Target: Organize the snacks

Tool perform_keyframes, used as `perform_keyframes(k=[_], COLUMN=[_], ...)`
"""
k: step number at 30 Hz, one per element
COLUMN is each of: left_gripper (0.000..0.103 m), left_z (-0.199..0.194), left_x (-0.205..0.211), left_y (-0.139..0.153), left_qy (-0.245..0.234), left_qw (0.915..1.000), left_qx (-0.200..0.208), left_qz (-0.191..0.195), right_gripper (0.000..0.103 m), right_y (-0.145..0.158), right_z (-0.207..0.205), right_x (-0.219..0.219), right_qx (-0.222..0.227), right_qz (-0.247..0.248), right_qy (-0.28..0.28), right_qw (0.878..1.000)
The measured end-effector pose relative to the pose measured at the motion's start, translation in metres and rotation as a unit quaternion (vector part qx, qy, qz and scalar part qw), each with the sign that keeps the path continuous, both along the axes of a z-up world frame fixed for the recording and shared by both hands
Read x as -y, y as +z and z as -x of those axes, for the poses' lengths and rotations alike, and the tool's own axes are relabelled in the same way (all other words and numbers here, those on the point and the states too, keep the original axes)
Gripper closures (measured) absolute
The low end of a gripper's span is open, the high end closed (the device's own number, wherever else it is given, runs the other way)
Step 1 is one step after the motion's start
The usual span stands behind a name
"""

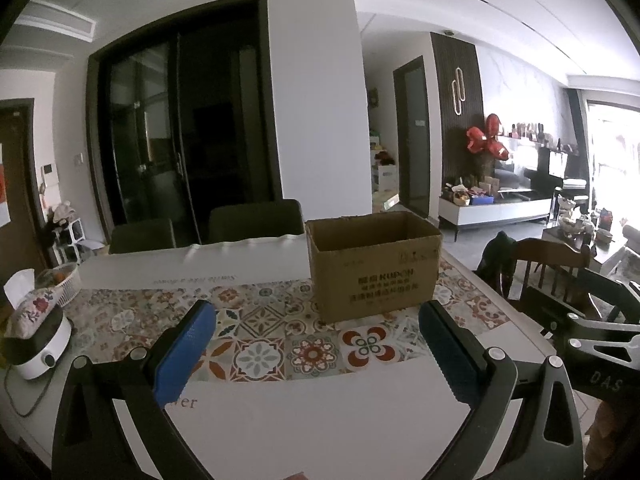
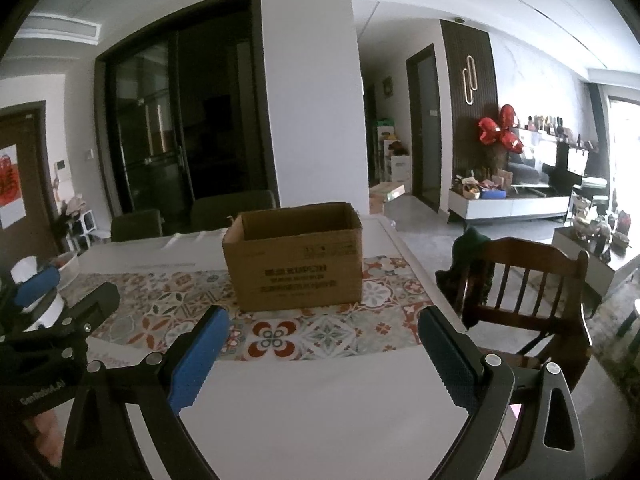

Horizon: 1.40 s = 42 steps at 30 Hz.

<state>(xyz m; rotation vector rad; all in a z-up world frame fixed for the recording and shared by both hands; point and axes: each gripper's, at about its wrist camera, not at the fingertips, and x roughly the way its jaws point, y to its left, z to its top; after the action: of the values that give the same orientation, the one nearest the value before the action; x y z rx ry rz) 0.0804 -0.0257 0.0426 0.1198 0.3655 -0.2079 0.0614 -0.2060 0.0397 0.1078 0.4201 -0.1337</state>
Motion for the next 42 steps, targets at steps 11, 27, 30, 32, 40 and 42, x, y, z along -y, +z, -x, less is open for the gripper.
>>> perform_keyframes(k=[11,27,30,32,40,42], left_gripper=[0.0,0.0,0.0,0.0,0.0,0.0], left_z=[0.0018,0.0,-0.0001,-0.0001,0.0009,0.0026], left_x=[0.0016,0.0011,0.0009,0.001,-0.0004,-0.0011], left_y=[0.0005,0.0004,0.0003,0.0002,-0.0016,-0.0019], left_qy=[0.001,0.003,0.002,0.003,0.006,0.007], left_qw=[1.0,0.9999,0.9999,0.9999,0.9999,0.9999], left_qx=[0.007,0.008,0.008,0.008,0.009,0.011], left_qz=[-0.006,-0.006,-0.006,-0.006,-0.004,-0.003], right_gripper=[0.007,0.007,0.007,0.007,0.007,0.007], right_y=[0.0008,0.0015,0.0011,0.001,0.0008,0.0008], right_z=[0.0009,0.001,0.0013,0.0012,0.0012,0.0013], right_x=[0.0002,0.0015,0.0018,0.0018,0.0013,0.0014], right_qx=[0.0,-0.001,-0.001,-0.001,-0.002,-0.001], right_qz=[-0.006,-0.006,-0.006,-0.006,-0.006,-0.005], right_qy=[-0.002,0.0,0.0,0.0,0.0,0.0], right_qw=[1.0,1.0,1.0,1.0,1.0,1.0])
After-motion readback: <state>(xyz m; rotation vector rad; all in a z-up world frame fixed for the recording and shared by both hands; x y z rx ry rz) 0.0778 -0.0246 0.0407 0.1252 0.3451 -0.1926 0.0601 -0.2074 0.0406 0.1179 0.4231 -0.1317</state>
